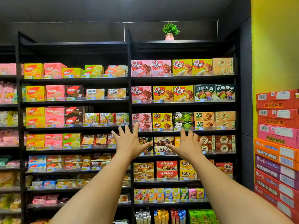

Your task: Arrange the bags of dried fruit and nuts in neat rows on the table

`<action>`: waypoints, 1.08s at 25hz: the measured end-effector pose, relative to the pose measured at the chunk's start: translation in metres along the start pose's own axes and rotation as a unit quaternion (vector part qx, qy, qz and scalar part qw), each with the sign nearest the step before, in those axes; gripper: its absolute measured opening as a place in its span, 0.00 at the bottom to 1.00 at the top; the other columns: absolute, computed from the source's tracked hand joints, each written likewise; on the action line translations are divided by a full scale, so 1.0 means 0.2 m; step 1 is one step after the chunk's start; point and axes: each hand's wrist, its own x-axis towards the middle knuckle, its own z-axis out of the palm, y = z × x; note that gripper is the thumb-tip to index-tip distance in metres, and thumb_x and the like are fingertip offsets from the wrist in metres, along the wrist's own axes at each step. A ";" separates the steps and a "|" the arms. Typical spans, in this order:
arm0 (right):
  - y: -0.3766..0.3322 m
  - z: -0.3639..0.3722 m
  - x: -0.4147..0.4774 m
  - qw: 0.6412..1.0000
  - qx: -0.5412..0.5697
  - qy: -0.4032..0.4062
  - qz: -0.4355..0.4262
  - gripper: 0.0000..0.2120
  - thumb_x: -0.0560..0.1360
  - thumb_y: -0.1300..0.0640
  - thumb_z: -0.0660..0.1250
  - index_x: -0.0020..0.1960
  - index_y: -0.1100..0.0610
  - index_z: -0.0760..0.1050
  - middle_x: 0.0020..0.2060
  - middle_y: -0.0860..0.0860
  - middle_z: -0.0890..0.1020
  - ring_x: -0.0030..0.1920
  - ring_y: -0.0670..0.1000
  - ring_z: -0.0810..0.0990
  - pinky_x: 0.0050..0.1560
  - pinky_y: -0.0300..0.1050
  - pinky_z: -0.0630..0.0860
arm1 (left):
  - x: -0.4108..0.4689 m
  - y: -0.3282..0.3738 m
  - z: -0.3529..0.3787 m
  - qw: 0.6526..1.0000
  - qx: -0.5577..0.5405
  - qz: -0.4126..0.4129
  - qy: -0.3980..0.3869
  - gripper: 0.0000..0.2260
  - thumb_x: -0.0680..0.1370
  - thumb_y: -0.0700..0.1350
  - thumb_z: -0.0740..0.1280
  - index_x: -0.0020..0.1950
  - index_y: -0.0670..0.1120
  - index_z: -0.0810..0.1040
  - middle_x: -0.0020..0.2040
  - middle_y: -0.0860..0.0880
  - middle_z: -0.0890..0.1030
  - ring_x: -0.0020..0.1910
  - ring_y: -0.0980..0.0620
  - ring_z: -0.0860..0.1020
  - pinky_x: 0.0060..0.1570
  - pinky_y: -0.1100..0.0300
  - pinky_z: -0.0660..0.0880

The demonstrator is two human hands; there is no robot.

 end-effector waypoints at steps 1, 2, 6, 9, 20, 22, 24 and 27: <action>0.02 0.01 0.03 1.000 0.000 0.001 0.001 0.49 0.67 0.24 0.54 0.77 0.53 0.47 0.75 0.61 0.57 0.73 0.64 0.57 0.66 0.66 0.60 | 0.03 0.02 0.02 1.000 0.012 0.001 0.000 0.46 0.68 0.78 0.49 0.78 0.54 0.44 0.78 0.39 0.54 0.76 0.33 0.52 0.69 0.31 0.49; 0.06 0.04 0.08 1.000 0.002 0.010 0.000 0.49 0.67 0.23 0.54 0.77 0.53 0.47 0.75 0.61 0.56 0.73 0.64 0.56 0.66 0.66 0.61 | 0.07 0.05 0.04 1.000 0.013 -0.002 0.011 0.46 0.68 0.78 0.49 0.78 0.55 0.44 0.78 0.39 0.54 0.76 0.33 0.51 0.69 0.31 0.50; 0.27 0.20 0.31 1.000 0.009 0.008 -0.013 0.50 0.67 0.23 0.53 0.77 0.54 0.47 0.75 0.61 0.57 0.74 0.62 0.56 0.68 0.67 0.60 | 0.27 0.22 0.24 0.999 0.004 -0.016 0.031 0.46 0.67 0.79 0.49 0.78 0.56 0.46 0.78 0.39 0.53 0.76 0.33 0.53 0.69 0.31 0.53; 0.46 0.38 0.41 0.999 -0.019 -0.024 -0.025 0.50 0.67 0.23 0.53 0.78 0.54 0.46 0.76 0.61 0.55 0.75 0.63 0.55 0.69 0.69 0.59 | 0.34 0.34 0.46 0.999 0.000 -0.024 0.021 0.46 0.66 0.79 0.49 0.78 0.57 0.47 0.78 0.40 0.54 0.75 0.34 0.54 0.69 0.32 0.55; 0.60 1.35 0.17 0.958 -0.048 -0.270 -0.087 0.48 0.69 0.26 0.57 0.77 0.54 0.49 0.74 0.62 0.59 0.74 0.64 0.56 0.69 0.68 0.59 | -0.23 0.32 1.39 0.964 -0.005 -0.116 -0.238 0.46 0.67 0.78 0.50 0.78 0.57 0.45 0.80 0.43 0.46 0.76 0.34 0.46 0.71 0.32 0.50; 0.54 1.55 -0.01 0.939 -0.054 -0.320 -0.116 0.48 0.68 0.26 0.57 0.77 0.55 0.51 0.73 0.62 0.60 0.73 0.64 0.58 0.68 0.68 0.59 | -0.46 0.26 1.53 0.947 -0.004 -0.152 -0.282 0.44 0.68 0.77 0.52 0.79 0.56 0.46 0.80 0.44 0.46 0.77 0.36 0.46 0.71 0.34 0.48; 0.47 1.70 -0.21 0.911 -0.061 -0.378 -0.153 0.47 0.68 0.26 0.57 0.76 0.55 0.52 0.74 0.62 0.59 0.73 0.63 0.58 0.68 0.68 0.59 | -0.71 0.20 1.62 0.929 0.001 -0.188 -0.318 0.43 0.69 0.76 0.52 0.78 0.57 0.47 0.80 0.43 0.47 0.77 0.37 0.47 0.71 0.35 0.48; 0.31 1.84 -0.49 0.867 -0.062 -0.444 -0.216 0.46 0.70 0.26 0.55 0.76 0.55 0.52 0.73 0.62 0.60 0.71 0.64 0.61 0.66 0.65 0.63 | -1.07 0.06 1.63 0.899 0.006 -0.244 -0.365 0.43 0.69 0.76 0.52 0.78 0.58 0.46 0.79 0.42 0.50 0.76 0.35 0.50 0.70 0.34 0.49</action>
